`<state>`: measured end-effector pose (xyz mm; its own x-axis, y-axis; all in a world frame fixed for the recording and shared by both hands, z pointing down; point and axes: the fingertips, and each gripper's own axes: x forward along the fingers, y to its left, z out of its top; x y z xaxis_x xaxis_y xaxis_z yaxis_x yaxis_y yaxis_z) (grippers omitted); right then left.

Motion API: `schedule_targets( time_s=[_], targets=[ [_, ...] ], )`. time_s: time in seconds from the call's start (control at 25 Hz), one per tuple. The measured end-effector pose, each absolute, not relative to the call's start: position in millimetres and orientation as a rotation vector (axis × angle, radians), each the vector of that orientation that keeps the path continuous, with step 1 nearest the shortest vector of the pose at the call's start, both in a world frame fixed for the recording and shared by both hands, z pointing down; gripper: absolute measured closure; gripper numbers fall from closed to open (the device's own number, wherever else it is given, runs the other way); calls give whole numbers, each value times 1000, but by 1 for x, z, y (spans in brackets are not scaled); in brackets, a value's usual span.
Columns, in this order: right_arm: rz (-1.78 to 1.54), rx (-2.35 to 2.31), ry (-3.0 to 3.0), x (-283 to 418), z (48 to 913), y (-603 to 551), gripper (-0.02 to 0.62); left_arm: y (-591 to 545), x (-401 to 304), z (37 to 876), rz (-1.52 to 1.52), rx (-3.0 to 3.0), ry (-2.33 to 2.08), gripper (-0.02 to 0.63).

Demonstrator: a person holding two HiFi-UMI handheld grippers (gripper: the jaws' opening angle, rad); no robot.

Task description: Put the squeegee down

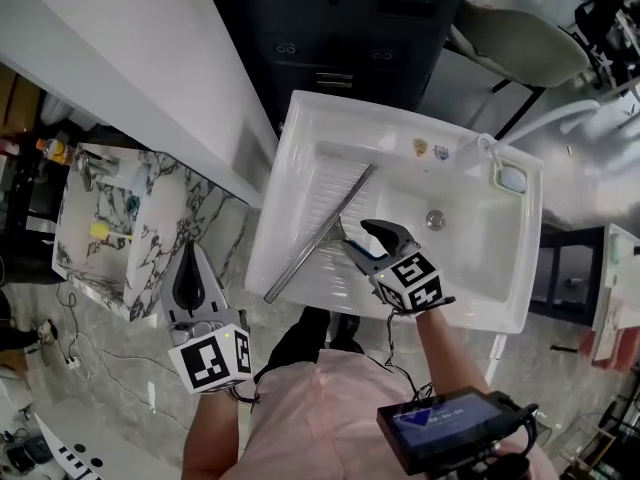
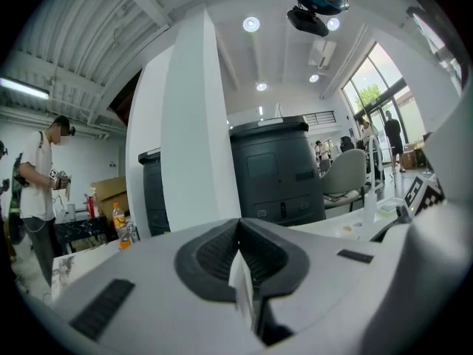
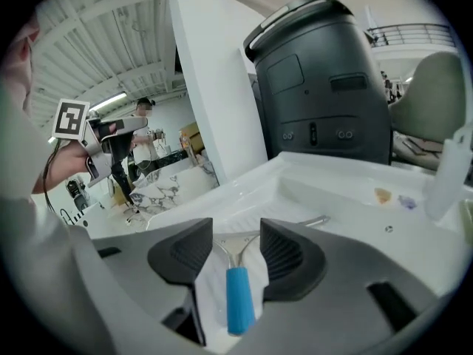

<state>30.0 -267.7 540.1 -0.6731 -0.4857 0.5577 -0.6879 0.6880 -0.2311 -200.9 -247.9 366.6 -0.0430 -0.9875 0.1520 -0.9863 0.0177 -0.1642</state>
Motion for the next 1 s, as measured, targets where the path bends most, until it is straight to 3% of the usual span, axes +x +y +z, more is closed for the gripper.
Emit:
schedule_targets(
  time_s=[0.2, 0.52, 0.76, 1.0],
  targets=[
    [446, 1076, -2554, 35, 459, -277, 396, -250, -163, 327, -210, -2231, 2095, 597],
    [135, 1334, -2666, 44, 338, -272, 466, -252, -107, 264, 19, -2289, 1901, 597],
    [3, 1526, -2640, 64, 295, -266, 585, -251, -84, 240, 113, -2310, 1819, 597],
    [-67, 1583, -2599, 75, 282, -260, 595, -250, -73, 236, 131, -2334, 1785, 597]
  ],
)
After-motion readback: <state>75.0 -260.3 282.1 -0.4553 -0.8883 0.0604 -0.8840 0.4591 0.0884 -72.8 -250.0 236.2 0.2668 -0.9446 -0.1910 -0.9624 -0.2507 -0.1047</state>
